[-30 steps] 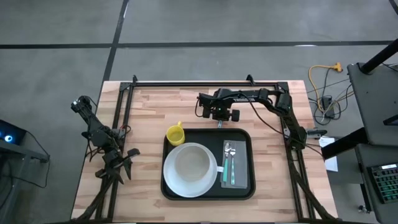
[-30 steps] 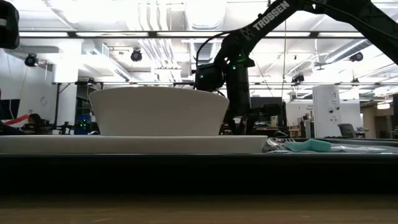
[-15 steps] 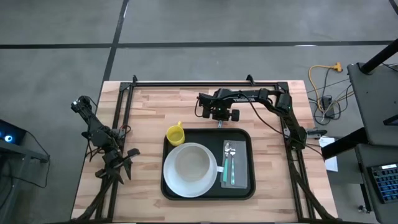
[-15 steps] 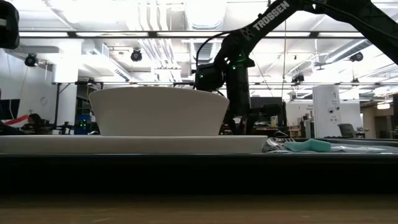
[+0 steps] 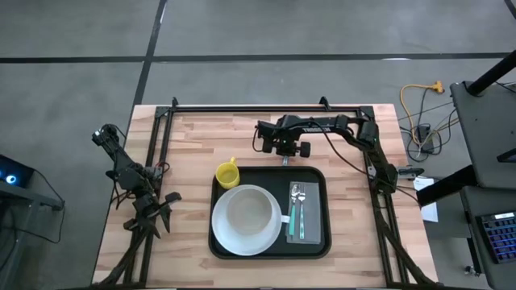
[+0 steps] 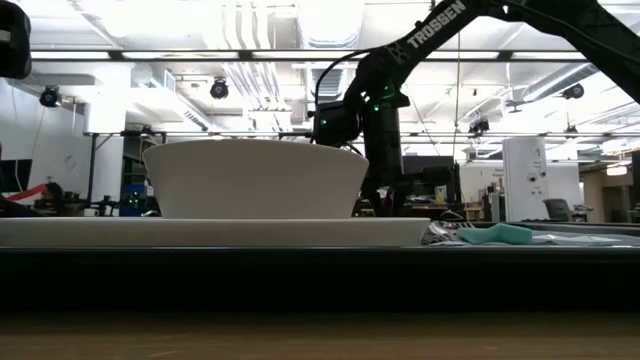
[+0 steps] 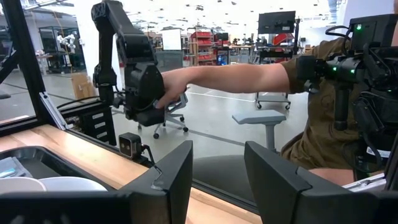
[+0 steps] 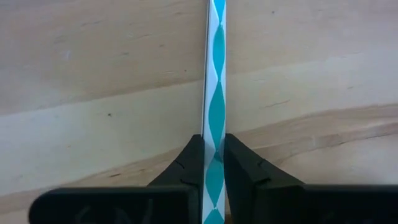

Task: Set up tray
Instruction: Put the blue patterned knife on the gray napkin to the right of the blue patterned fork

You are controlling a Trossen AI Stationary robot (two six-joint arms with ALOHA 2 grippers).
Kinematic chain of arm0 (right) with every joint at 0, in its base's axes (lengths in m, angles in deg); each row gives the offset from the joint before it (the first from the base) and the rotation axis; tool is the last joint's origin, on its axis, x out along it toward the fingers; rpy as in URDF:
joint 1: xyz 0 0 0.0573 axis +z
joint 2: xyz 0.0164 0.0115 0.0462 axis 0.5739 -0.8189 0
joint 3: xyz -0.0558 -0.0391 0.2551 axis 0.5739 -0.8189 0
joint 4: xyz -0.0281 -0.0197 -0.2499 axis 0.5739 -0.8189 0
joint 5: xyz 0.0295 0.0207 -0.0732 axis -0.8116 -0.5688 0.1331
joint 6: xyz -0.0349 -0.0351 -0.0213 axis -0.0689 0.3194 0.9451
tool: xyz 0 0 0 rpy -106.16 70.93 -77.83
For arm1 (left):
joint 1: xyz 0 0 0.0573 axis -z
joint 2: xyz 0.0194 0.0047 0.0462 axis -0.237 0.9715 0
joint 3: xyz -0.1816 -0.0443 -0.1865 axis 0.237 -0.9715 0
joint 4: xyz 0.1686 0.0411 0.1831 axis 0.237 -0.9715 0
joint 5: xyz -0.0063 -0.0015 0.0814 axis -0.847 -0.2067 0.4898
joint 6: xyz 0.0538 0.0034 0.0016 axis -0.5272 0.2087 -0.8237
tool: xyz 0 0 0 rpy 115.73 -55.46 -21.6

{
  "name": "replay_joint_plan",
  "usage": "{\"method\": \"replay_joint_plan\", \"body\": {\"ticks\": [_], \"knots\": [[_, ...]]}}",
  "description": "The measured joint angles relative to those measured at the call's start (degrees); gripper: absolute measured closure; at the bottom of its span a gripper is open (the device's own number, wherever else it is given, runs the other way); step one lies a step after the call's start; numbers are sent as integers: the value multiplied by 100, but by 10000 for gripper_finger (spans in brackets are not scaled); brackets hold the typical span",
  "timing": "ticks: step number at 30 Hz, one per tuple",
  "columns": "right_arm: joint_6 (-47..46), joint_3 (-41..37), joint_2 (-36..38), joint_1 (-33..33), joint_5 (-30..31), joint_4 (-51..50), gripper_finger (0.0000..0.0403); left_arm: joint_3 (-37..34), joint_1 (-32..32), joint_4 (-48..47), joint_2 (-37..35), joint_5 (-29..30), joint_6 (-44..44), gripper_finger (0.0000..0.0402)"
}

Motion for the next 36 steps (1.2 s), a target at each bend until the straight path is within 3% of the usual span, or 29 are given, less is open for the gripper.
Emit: {"method": "replay_joint_plan", "body": {"ticks": [15,22,36], "knots": [[190,116,1024,623,-22,-567,378,-1,-1,2,-2,0,0,269],[-558,116,1370,1421,-50,-1568,378,-1,0,0,-1,-2,0,269],[-2303,-59,1333,3367,-68,-1568,378,-2,-2,2,-2,-2,0,269]]}}
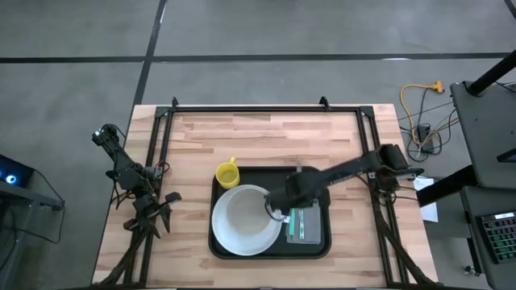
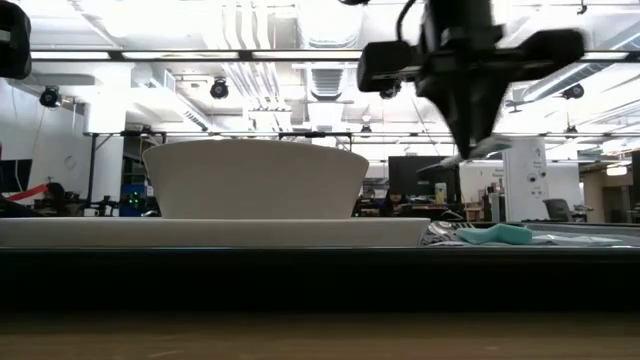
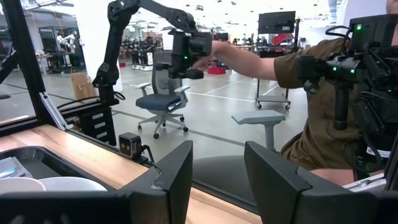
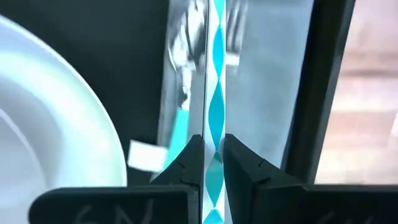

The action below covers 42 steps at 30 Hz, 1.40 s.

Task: Set up tray
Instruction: Put the blue patterned knife on the gray napkin to the right of the blue patterned fork

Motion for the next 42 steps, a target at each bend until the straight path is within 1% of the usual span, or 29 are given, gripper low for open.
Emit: {"method": "replay_joint_plan", "body": {"ticks": [4,9,13,18,24,28,42], "knots": [[-691,-72,-10,454,26,27,378,1,2,-1,0,0,2,269],[-1151,-334,-10,867,46,293,378,2,0,-2,2,2,2,269],[-1372,-721,-16,1062,44,793,378,1,2,-1,0,0,1,269],[-1430,-1072,-20,1150,-94,1348,378,2,0,-2,0,2,0,269],[-1768,-1238,-21,1261,-343,1326,378,0,1,-2,2,1,0,269],[-1932,-1282,-21,1367,-398,1328,378,1,2,-1,2,0,2,269],[-1937,-1381,-21,1434,-299,1341,378,1,0,-2,2,2,1,269]]}}
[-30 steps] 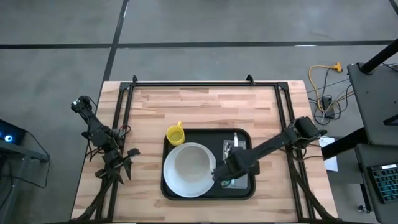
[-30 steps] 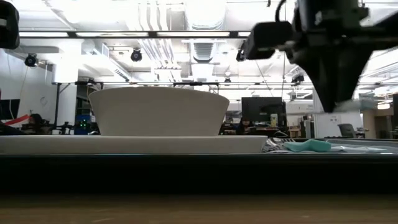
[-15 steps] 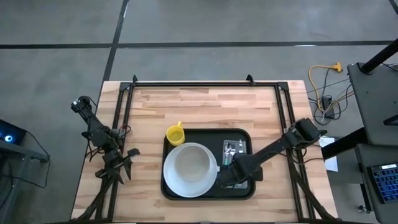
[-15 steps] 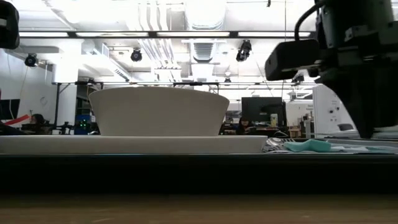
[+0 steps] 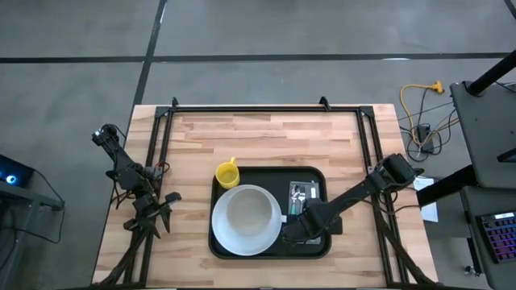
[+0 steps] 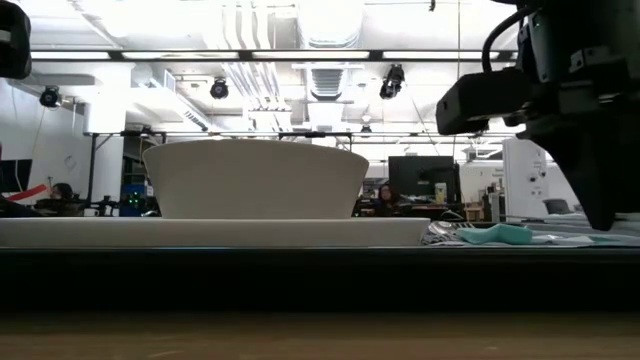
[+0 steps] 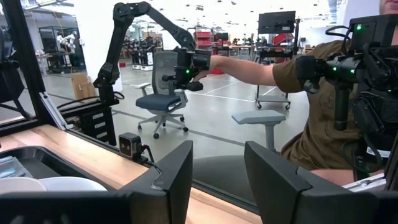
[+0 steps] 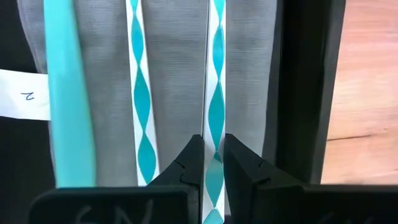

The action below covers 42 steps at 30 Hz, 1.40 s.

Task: Set up tray
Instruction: Put the blue patterned knife on the gray napkin to the right of the blue patterned fork

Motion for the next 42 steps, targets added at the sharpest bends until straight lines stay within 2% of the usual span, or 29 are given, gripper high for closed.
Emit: {"method": "replay_joint_plan", "body": {"ticks": [23,33,42], "knots": [[-133,-605,37,-4,57,646,376,-1,1,1,0,0,-1,269],[-152,-619,24,2,45,613,274,1,2,0,-2,0,1,269],[-143,-634,180,-1,61,668,249,1,2,0,0,-1,-1,269]]}}
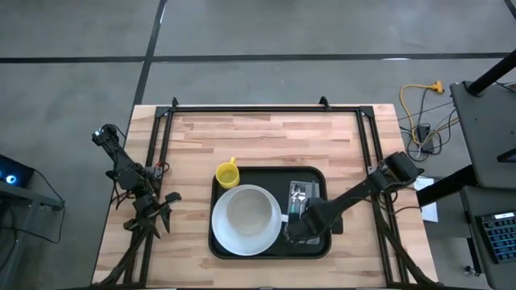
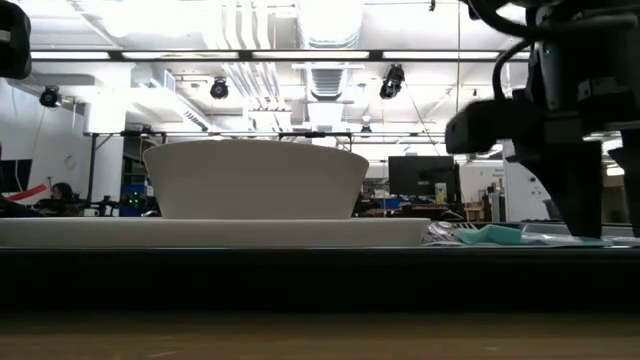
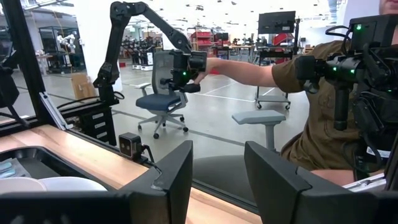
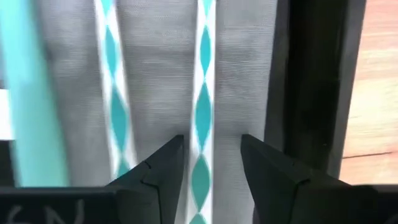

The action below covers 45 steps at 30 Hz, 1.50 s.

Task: Set up tray
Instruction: Put the blue patterned knife on the gray napkin to the right of the blue patterned fork, then return to Home Position

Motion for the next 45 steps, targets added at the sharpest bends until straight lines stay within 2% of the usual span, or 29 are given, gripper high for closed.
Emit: {"method": "replay_joint_plan", "body": {"ticks": [11,22,27,30,35,37,39,41,43,44,45], "knots": [[-11,2,223,-4,4,-3,265,-1,0,0,0,0,1,269],[9,9,232,-1,1,571,271,-2,0,0,0,1,0,269],[821,11,256,3,128,560,266,-1,0,0,0,1,2,269],[1990,11,277,16,1277,682,263,0,0,1,0,-1,0,269],[4670,11,298,181,4194,1576,262,0,-1,1,0,1,0,269],[5419,-18,349,223,5030,1955,266,-1,0,0,0,0,1,269],[6119,-131,452,217,5614,2412,269,0,-1,0,0,0,2,269],[6920,-366,581,148,5799,3212,273,0,0,0,0,0,1,269],[8123,-778,768,44,5555,4643,276,0,0,2,0,0,0,269],[8962,-1047,869,-34,5132,5724,277,0,0,0,0,-1,0,269],[9942,-1363,951,-127,4406,7062,277,-2,0,0,0,1,2,269]]}}
